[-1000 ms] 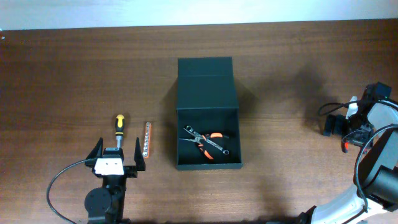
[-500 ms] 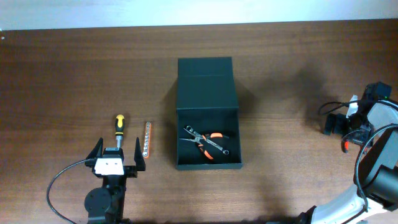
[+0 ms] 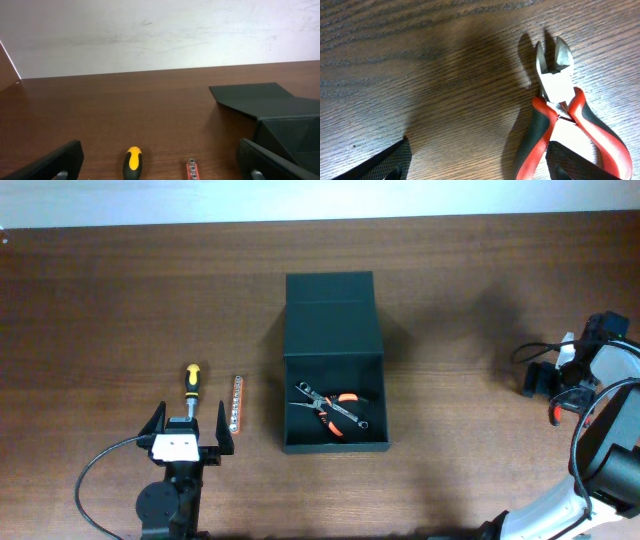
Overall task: Pack container
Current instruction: 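Lower the right gripper over the red-black pliers and close on them, then lift the red-black pliers and carry them over the box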
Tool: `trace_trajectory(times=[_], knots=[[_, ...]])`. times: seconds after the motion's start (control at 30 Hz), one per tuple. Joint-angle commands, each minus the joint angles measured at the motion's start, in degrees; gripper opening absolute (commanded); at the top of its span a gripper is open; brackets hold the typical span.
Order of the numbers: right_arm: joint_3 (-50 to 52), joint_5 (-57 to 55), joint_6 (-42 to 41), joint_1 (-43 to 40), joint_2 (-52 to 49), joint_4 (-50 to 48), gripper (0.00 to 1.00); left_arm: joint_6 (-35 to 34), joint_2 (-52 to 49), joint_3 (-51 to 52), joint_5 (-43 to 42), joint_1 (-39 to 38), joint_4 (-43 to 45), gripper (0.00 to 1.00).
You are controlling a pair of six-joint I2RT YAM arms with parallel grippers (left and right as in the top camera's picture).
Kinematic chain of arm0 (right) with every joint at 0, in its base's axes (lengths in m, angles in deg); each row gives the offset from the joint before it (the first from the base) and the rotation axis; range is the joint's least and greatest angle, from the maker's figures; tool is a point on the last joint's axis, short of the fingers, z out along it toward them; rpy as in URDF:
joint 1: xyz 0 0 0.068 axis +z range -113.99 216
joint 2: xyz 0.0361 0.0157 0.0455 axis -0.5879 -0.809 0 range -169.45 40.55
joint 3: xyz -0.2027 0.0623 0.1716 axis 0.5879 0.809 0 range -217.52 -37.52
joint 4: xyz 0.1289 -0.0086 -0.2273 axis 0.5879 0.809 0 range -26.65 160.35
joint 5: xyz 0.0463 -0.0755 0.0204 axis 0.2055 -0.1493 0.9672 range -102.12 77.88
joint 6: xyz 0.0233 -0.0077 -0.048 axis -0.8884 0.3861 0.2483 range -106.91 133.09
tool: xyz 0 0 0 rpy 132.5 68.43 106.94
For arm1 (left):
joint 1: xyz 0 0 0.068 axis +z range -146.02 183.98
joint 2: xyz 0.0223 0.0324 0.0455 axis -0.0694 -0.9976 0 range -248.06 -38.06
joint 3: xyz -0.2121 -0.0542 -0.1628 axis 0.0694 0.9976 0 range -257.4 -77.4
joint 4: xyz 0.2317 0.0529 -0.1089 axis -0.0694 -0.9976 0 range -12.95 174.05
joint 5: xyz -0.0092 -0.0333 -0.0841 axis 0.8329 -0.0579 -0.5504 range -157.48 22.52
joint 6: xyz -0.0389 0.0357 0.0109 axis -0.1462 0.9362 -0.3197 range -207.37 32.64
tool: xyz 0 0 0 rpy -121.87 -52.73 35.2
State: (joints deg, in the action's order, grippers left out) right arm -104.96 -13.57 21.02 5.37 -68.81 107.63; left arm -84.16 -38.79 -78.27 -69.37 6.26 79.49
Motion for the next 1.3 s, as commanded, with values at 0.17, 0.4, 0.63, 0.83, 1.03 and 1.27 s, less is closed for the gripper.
trace_trajectory(times=[0.17,0.4,0.63,0.83,1.03,1.27], knots=[[0.70,-1.84,-0.96,0.17,-2.78,-0.59,0.83,-0.15,0.39,0.33,0.22,0.24,-0.07,0.99],[0.70,-1.81,-1.20,0.20,-2.78,-0.59,0.56,-0.15,0.39,0.33,0.22,0.24,-0.07,0.99],[0.70,-1.81,-1.38,0.20,-2.78,-0.50,0.51,-0.15,0.39,0.33,0.22,0.24,-0.07,0.99],[0.70,-1.79,-1.38,0.20,-2.78,-0.46,0.39,-0.15,0.39,0.33,0.22,0.24,-0.07,0.99],[0.70,-1.79,-1.40,0.20,-2.78,-0.48,0.26,-0.15,0.39,0.33,0.22,0.24,-0.07,0.99],[0.70,-1.81,-2.40,0.20,-2.78,-0.59,0.19,-0.15,0.39,0.33,0.22,0.24,-0.07,0.99]])
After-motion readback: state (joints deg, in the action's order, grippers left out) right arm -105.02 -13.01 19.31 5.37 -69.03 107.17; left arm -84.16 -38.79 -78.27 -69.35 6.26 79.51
